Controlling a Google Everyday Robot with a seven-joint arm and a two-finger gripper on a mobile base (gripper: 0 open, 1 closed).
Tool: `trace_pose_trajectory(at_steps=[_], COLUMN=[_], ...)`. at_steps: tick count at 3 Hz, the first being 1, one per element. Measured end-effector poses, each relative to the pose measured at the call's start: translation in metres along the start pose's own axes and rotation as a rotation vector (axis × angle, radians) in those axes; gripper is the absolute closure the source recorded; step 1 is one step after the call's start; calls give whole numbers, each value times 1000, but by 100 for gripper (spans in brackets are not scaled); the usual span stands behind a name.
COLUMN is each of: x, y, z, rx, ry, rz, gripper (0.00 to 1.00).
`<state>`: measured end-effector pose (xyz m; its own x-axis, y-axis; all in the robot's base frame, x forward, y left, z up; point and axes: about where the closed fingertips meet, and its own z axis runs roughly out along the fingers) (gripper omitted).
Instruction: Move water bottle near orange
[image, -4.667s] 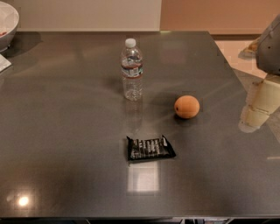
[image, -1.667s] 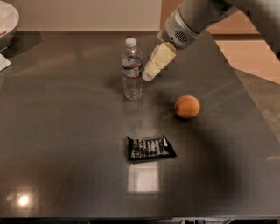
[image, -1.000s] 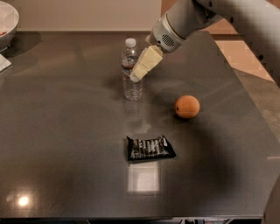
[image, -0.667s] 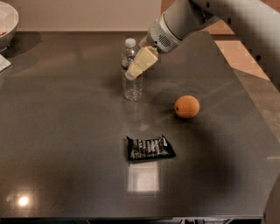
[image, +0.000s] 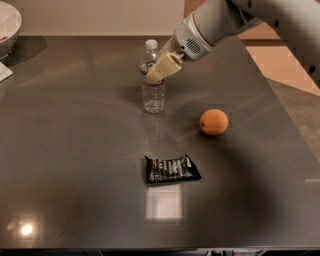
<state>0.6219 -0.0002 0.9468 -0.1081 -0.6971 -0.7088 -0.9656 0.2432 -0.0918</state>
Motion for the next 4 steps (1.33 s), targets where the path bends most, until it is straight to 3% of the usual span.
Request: trace_pose_trajectory(at_steps=[1, 2, 4], x=[3, 15, 51], y=[11, 18, 19], z=[-19, -35, -59], rx=[14, 30, 78], ry=[5, 27, 48], rz=[5, 30, 111], gripper=[88, 100, 100])
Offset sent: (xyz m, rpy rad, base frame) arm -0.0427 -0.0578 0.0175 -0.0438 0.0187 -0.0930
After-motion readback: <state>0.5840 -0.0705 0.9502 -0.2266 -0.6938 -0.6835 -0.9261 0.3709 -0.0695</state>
